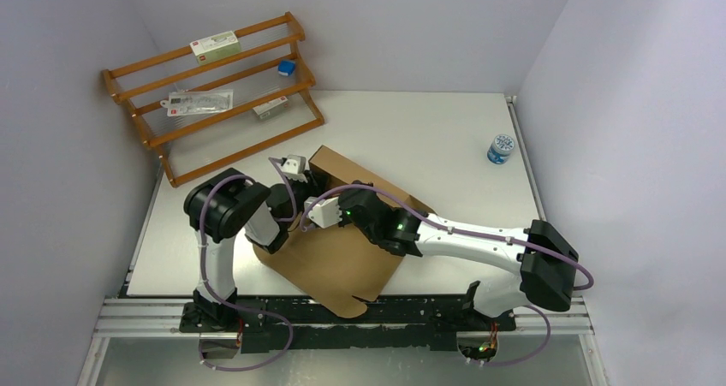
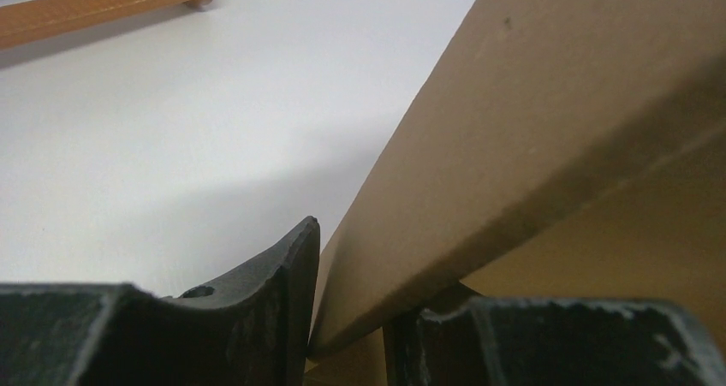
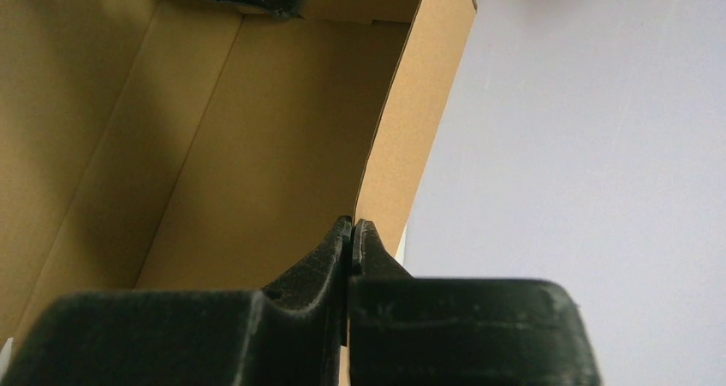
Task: Fold the paper box
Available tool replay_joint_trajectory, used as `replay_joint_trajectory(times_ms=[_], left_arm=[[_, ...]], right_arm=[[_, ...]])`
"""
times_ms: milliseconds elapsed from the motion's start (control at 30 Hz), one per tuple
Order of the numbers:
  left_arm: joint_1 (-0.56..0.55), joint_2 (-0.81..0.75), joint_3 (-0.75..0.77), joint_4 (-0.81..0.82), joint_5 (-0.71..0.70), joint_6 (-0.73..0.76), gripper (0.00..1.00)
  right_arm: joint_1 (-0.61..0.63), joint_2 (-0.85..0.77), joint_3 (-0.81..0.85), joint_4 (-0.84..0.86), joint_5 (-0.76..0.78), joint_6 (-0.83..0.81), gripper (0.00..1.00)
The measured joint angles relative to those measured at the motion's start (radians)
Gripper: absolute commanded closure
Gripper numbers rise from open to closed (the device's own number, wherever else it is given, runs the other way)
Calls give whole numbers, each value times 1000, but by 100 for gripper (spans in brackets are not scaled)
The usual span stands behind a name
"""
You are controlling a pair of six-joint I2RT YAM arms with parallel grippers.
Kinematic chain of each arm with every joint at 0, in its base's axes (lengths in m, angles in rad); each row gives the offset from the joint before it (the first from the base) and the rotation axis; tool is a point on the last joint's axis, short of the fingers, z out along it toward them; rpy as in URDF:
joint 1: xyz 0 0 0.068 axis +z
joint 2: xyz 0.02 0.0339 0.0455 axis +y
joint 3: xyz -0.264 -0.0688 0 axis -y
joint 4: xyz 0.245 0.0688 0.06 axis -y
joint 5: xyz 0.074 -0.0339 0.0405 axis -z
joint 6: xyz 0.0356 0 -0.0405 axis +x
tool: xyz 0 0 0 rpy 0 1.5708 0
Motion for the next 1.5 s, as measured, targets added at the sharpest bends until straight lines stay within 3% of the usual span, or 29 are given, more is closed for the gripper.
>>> replay_joint_trajectory(times_ms=[267, 467, 867, 1500], left_arm=[[-23, 0, 0, -3, -111, -44, 50], [-23, -9, 0, -7, -132, -71, 49], [-19, -78, -24, -5, -132, -86, 69], [-39, -139, -89, -13, -329, -96, 77]], right_arm=[[0, 11, 8, -3, -5, 5, 100], [0, 11, 8, -3, -12, 8, 100], [0, 22, 15, 6, -34, 11, 100], [1, 49, 45, 28, -97, 18, 100]])
